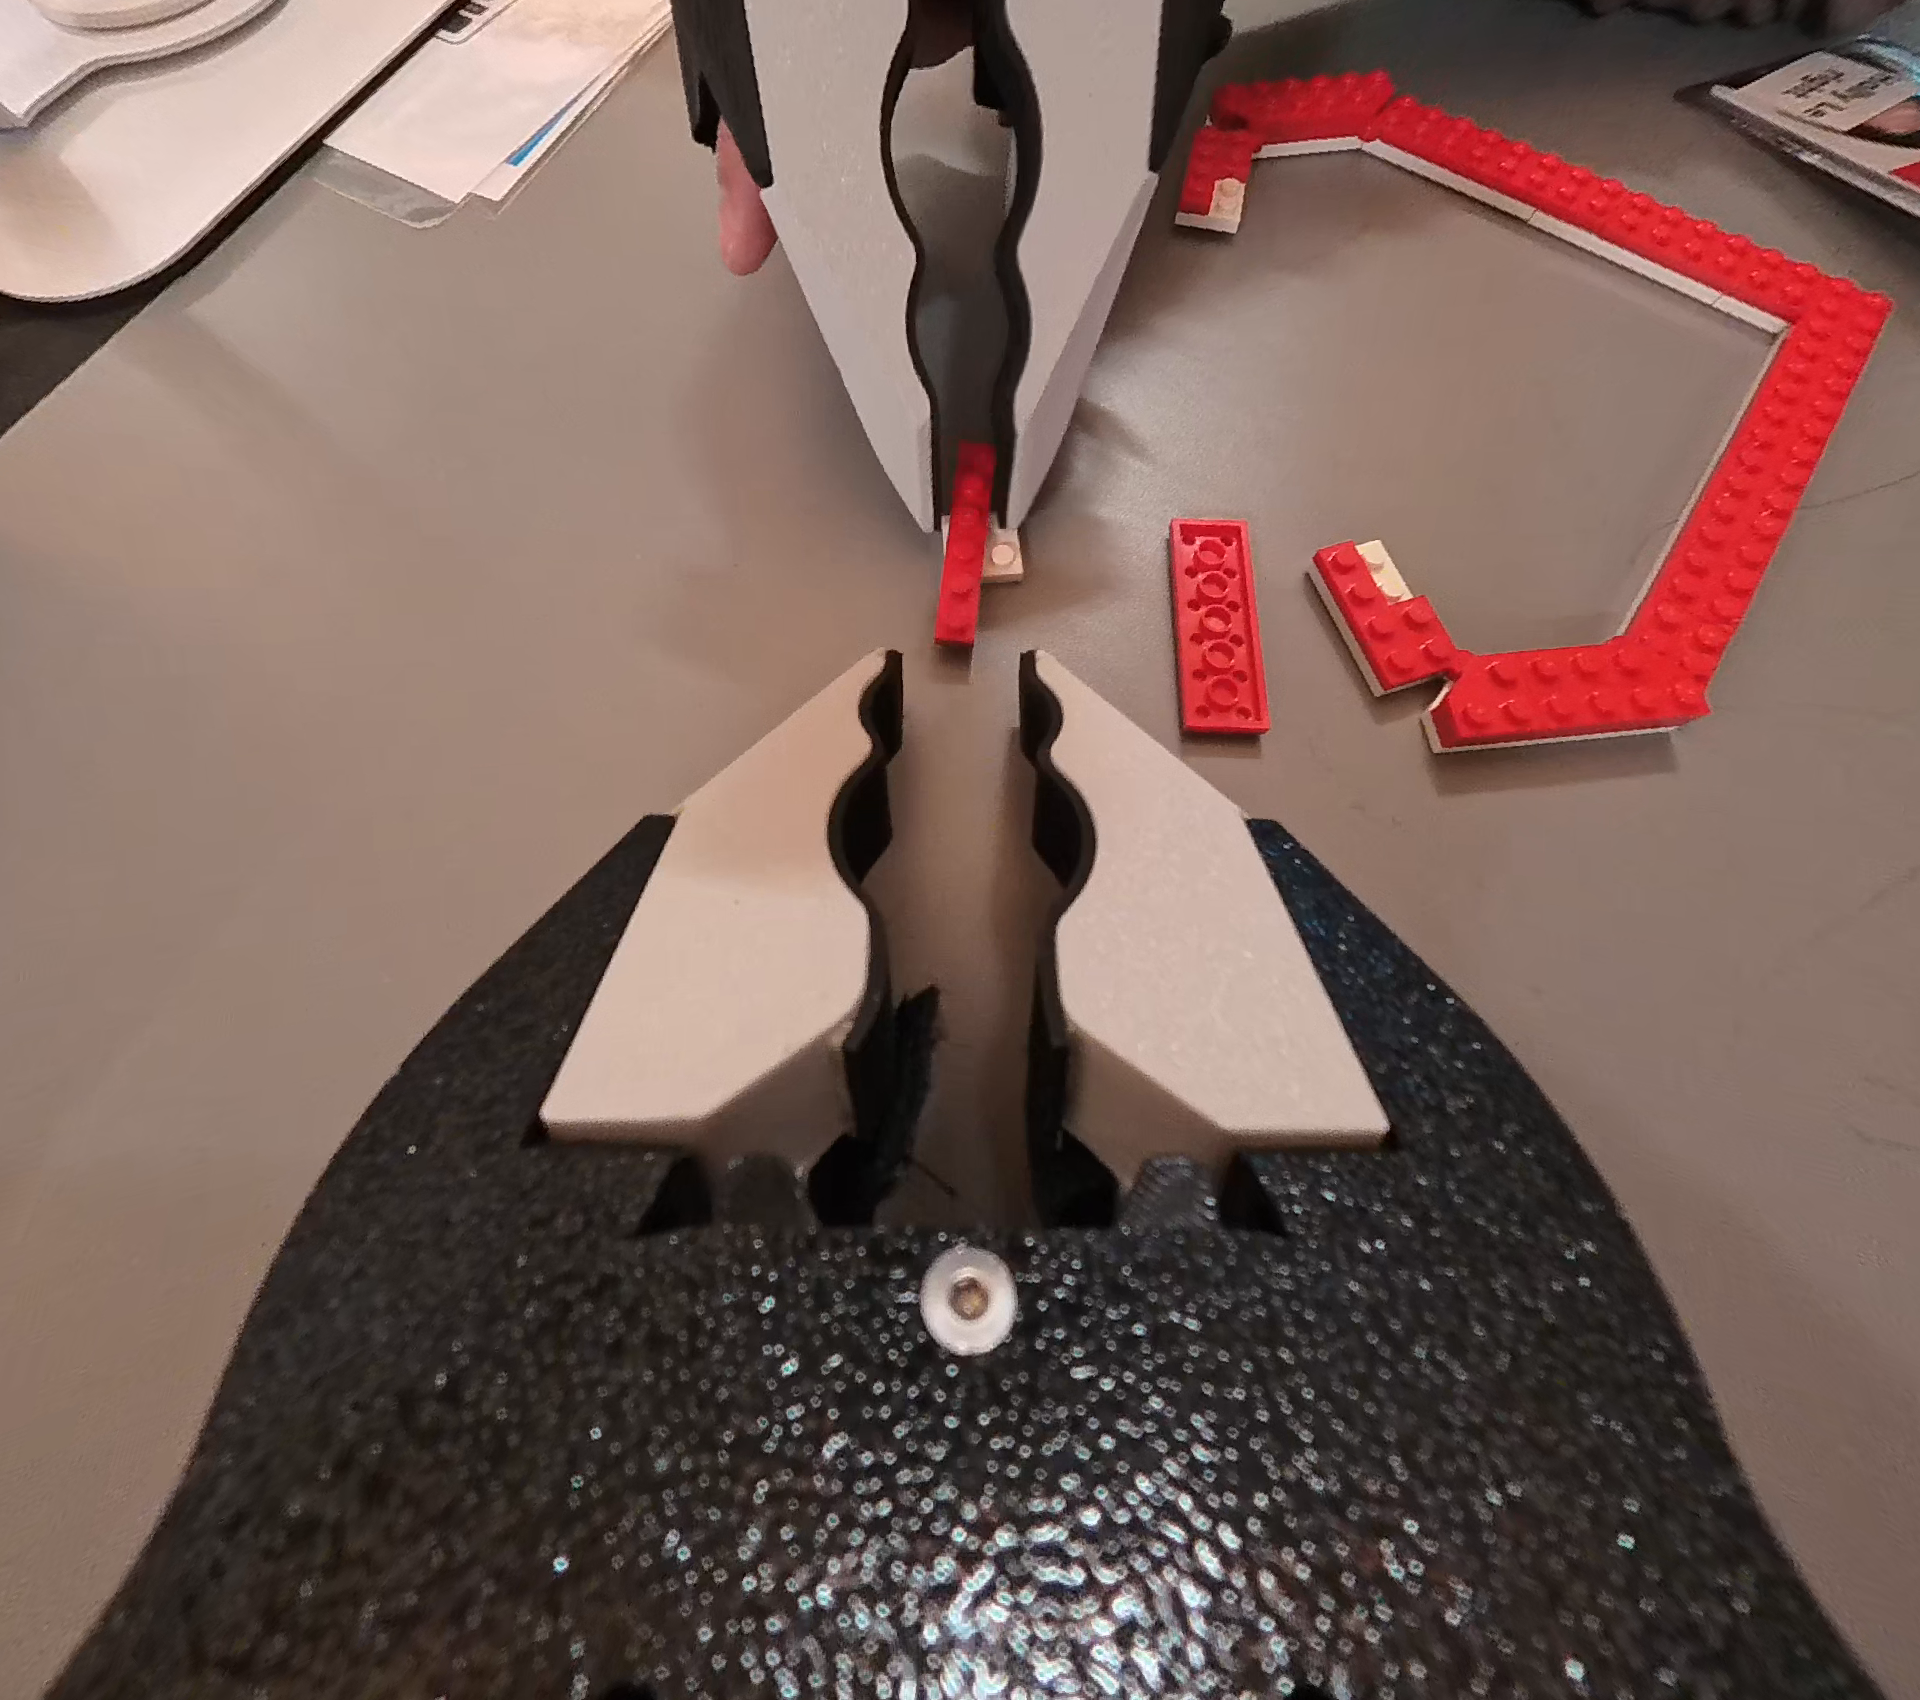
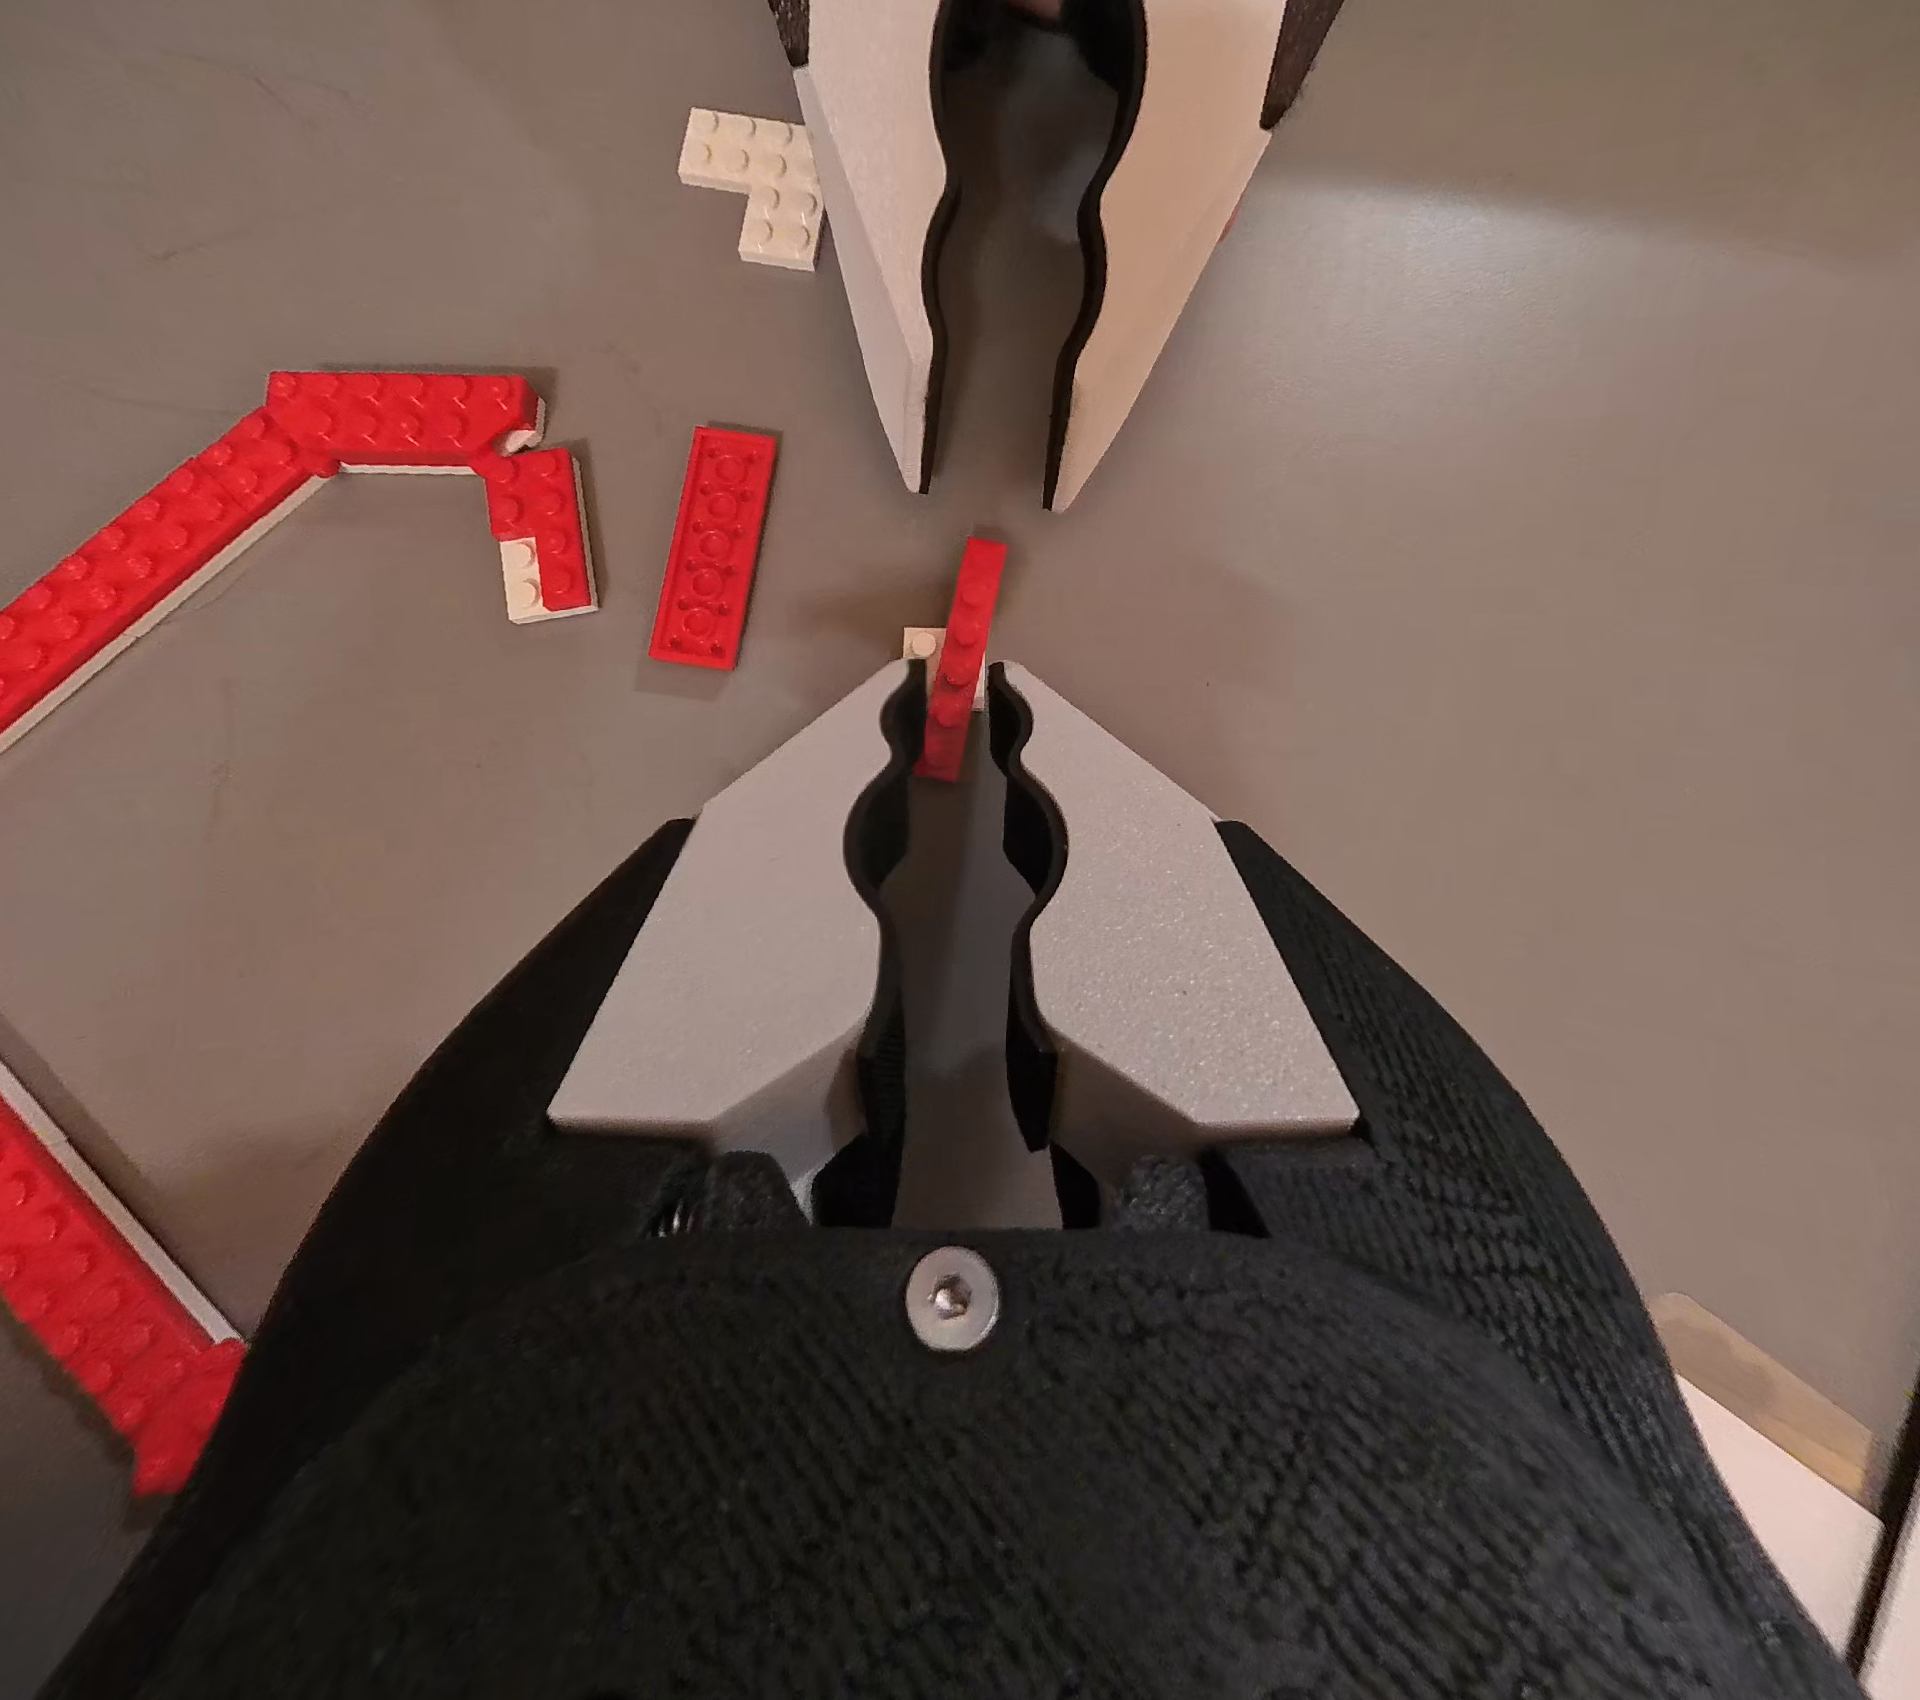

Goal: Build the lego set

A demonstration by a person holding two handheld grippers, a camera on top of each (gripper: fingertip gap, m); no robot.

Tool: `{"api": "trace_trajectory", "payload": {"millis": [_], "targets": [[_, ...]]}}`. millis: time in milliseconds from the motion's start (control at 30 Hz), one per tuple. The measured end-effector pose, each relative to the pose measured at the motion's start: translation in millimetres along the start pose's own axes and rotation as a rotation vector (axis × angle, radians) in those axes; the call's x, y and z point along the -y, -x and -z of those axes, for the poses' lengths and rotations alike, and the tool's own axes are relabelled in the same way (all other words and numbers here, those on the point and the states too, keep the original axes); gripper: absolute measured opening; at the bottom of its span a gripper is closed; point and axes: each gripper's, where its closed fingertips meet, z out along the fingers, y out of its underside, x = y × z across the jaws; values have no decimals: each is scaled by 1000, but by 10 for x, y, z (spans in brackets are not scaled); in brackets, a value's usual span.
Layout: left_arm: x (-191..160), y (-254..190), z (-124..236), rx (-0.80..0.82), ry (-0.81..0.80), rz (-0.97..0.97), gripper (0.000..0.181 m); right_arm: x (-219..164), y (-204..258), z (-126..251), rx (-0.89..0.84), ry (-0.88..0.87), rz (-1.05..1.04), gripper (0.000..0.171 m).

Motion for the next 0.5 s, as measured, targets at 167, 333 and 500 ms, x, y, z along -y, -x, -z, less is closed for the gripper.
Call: {"api": "trace_trajectory", "payload": {"millis": [167, 333, 500], "targets": [[-9, -6, -5, -5, 7, 0, 20, 0, 9, -3, 5, -3, -1, 13], [-15, -3, -6, -3, 10, 0, 20, -3, 17, 12, 8, -12, -9, 32], [-19, -1, -5, -2, 13, 2, 20, -11, 50, -19, 16, 6, -25, 33]]}}
